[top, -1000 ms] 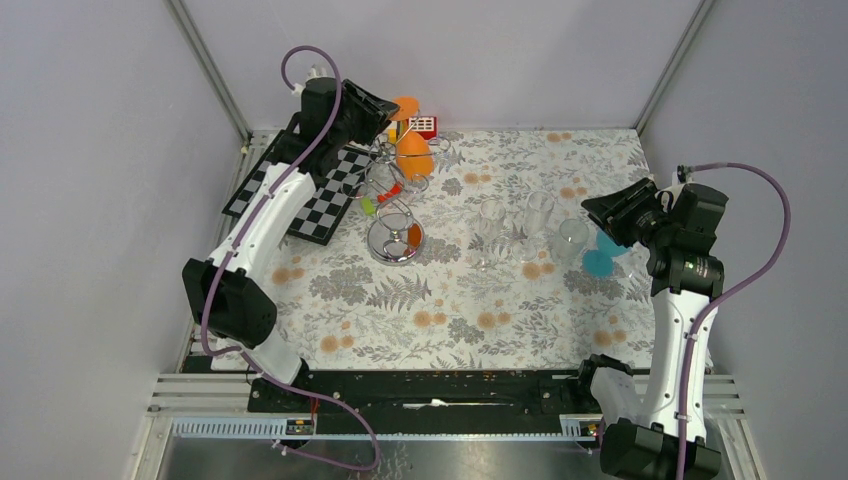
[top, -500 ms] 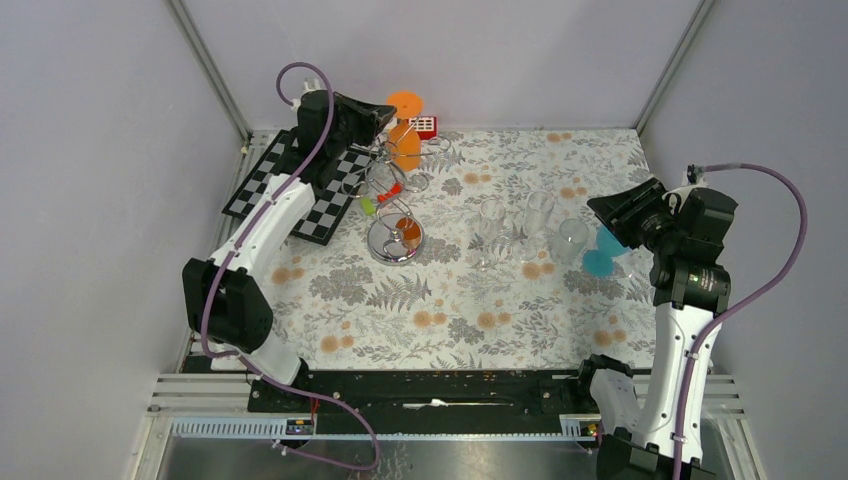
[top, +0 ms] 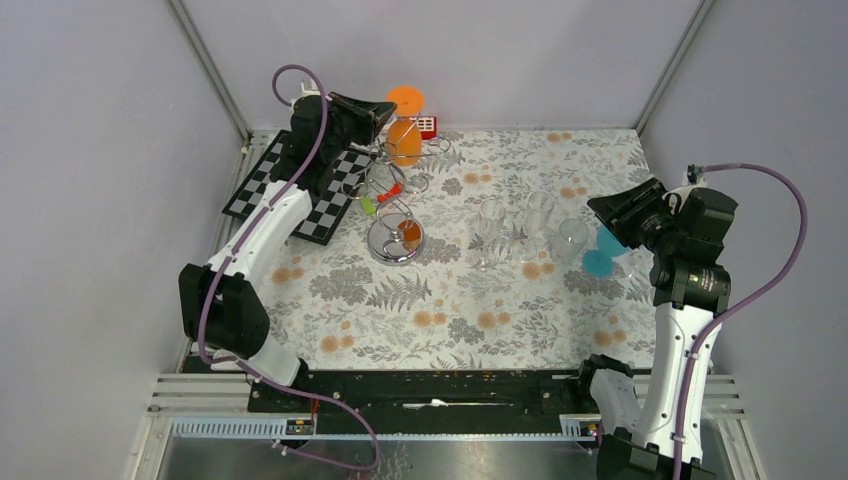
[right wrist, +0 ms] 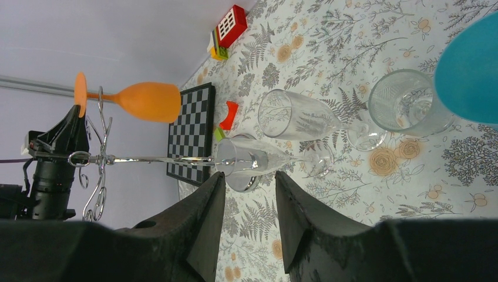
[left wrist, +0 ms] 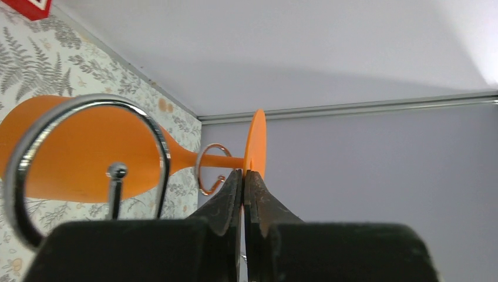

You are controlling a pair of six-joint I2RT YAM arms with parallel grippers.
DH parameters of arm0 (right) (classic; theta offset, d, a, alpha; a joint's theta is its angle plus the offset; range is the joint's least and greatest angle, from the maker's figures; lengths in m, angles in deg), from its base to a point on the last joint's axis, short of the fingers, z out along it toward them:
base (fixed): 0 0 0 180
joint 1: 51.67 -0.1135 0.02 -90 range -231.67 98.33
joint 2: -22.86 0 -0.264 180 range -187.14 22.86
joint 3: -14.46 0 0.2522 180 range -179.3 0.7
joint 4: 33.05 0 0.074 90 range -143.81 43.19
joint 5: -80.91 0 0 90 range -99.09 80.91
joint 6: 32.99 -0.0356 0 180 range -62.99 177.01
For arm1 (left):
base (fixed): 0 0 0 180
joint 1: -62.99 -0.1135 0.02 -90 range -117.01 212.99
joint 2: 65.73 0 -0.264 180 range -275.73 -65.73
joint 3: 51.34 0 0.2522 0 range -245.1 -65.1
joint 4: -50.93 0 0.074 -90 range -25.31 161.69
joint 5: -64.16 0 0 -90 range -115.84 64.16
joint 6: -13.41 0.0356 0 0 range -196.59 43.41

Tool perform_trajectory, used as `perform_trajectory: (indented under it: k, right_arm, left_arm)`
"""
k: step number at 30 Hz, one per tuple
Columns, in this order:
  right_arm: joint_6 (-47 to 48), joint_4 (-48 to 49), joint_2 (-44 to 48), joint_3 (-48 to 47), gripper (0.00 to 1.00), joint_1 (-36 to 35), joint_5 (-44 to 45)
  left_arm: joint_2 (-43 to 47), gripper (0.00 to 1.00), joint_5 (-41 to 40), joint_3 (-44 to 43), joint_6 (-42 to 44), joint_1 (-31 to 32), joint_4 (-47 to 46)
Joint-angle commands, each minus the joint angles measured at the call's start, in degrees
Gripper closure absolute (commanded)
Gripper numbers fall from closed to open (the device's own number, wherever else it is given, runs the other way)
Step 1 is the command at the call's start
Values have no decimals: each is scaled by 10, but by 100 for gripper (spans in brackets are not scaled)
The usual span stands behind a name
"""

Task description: Take the wine glass off the wine glass rack

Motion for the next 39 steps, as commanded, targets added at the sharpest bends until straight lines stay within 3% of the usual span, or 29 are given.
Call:
perform_trajectory:
  k: [1, 13, 21, 39]
  right_arm:
    - [8, 6, 6, -13, 56, -3, 0]
    - [11, 4, 13, -8, 56, -3, 0]
    - [10, 4, 17, -10, 55, -3, 0]
    - [13, -2, 18, -14, 55, -3, 4]
  left_arm:
    - [35, 100, 47, -4, -10, -4, -79]
    - [-2, 100, 190, -57, 32, -17, -41]
    - [-25, 100, 231, -93, 64, -23, 1]
    - [-95, 100, 318, -154, 62, -27, -19]
